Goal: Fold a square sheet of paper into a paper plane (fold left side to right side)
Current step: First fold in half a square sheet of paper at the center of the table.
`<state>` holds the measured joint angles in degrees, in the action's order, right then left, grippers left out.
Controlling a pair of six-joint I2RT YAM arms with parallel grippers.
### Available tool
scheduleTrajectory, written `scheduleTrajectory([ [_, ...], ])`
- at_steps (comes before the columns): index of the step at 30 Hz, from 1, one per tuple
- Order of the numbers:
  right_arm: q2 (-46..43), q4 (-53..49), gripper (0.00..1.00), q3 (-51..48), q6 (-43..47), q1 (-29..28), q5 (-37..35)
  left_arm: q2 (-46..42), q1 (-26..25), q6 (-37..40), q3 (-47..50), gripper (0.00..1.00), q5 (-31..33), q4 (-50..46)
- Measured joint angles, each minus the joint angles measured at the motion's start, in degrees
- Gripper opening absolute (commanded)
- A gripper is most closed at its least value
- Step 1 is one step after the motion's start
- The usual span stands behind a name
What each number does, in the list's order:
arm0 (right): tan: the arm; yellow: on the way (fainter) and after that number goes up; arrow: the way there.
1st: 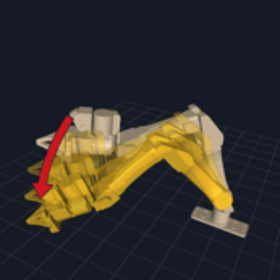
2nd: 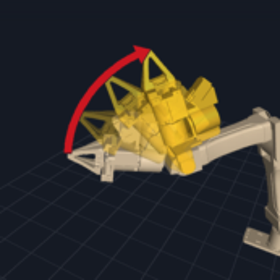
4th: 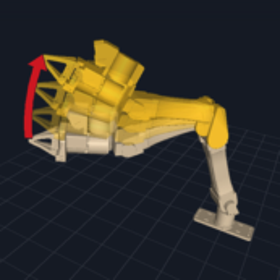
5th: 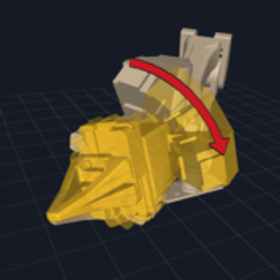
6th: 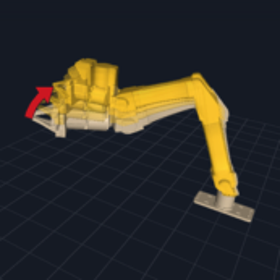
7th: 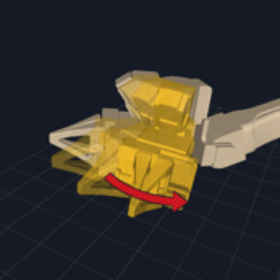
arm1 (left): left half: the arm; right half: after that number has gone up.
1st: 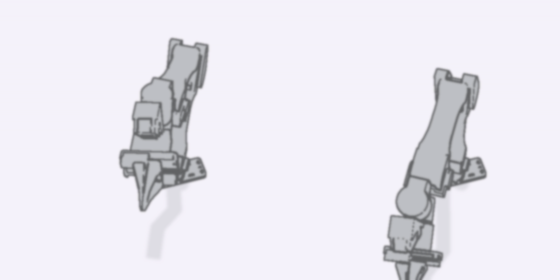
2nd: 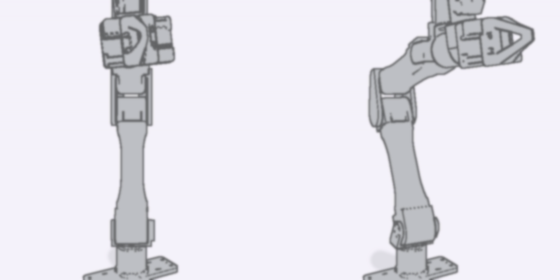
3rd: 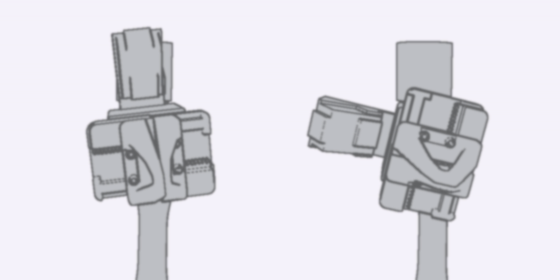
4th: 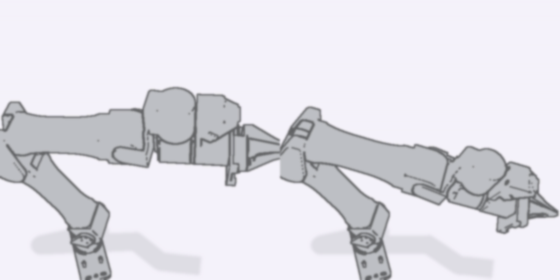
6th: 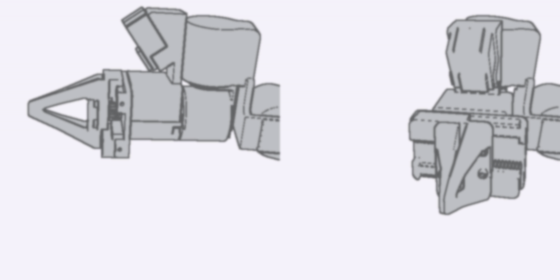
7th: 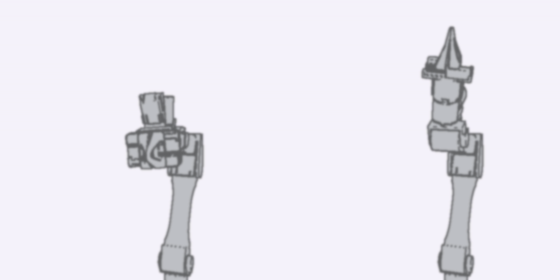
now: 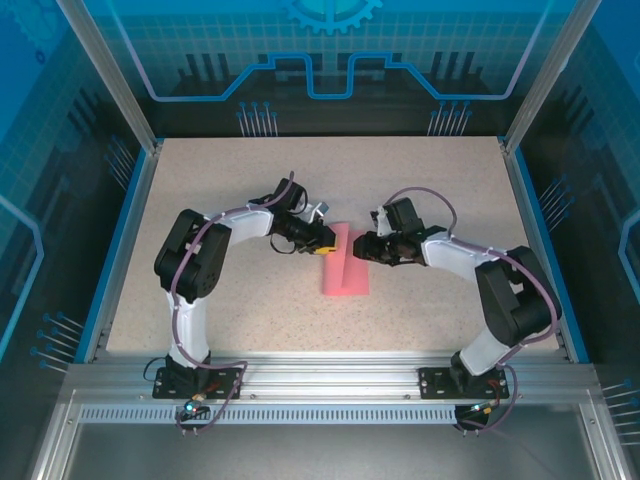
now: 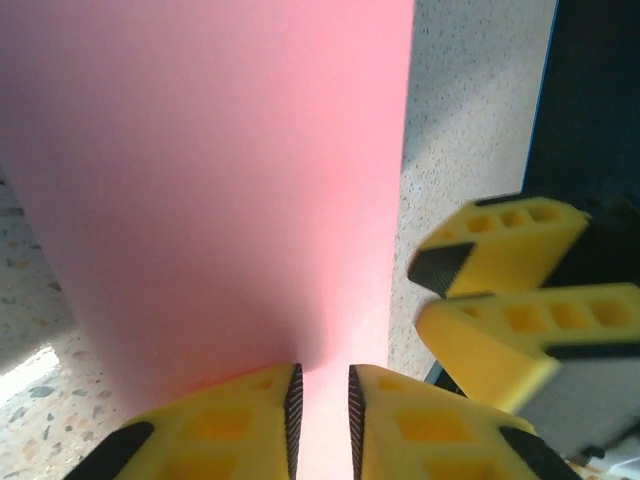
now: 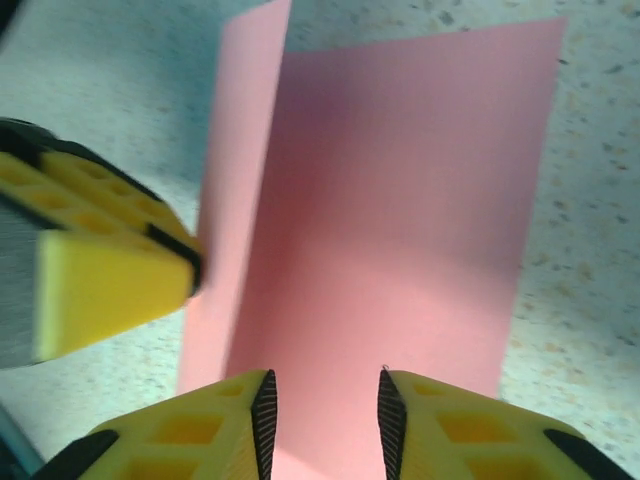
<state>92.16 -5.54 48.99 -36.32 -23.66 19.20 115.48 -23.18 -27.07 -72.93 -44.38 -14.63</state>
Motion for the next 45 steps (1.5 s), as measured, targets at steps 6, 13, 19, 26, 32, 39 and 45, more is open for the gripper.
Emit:
scheduleTrajectory([
  [6,1.95,6.97,0.45,-1.20,-4.55,0.09,7.06,0.20,-0.26,0.00,-0.02,0.04,0.52,0.00],
  [13,5.70,9.51,0.38,-0.76,-7.17,0.02,10.10,0.66,-0.42,0.00,-0.02,0.04,0.66,-0.02],
  [19,6.16,9.40,0.14,-0.48,-7.87,-0.04,10.21,0.79,-0.44,0.00,-0.04,0.03,0.68,-0.02],
  [26,6.34,5.25,0.00,2.25,-5.66,-0.07,8.63,0.39,-0.59,0.15,-0.02,0.18,2.75,-0.11],
  [32,6.67,-2.32,0.00,6.27,-1.73,-0.07,2.49,-5.38,-0.63,1.75,1.33,0.47,8.44,-3.15],
  [39,8.39,-9.44,0.00,8.72,1.49,-0.07,-4.28,-8.70,-0.74,3.41,2.08,0.55,12.85,-6.10],
  [45,8.85,-11.82,0.00,8.76,2.10,-0.07,-6.54,-4.46,-2.86,3.43,0.70,0.57,13.88,-7.63],
])
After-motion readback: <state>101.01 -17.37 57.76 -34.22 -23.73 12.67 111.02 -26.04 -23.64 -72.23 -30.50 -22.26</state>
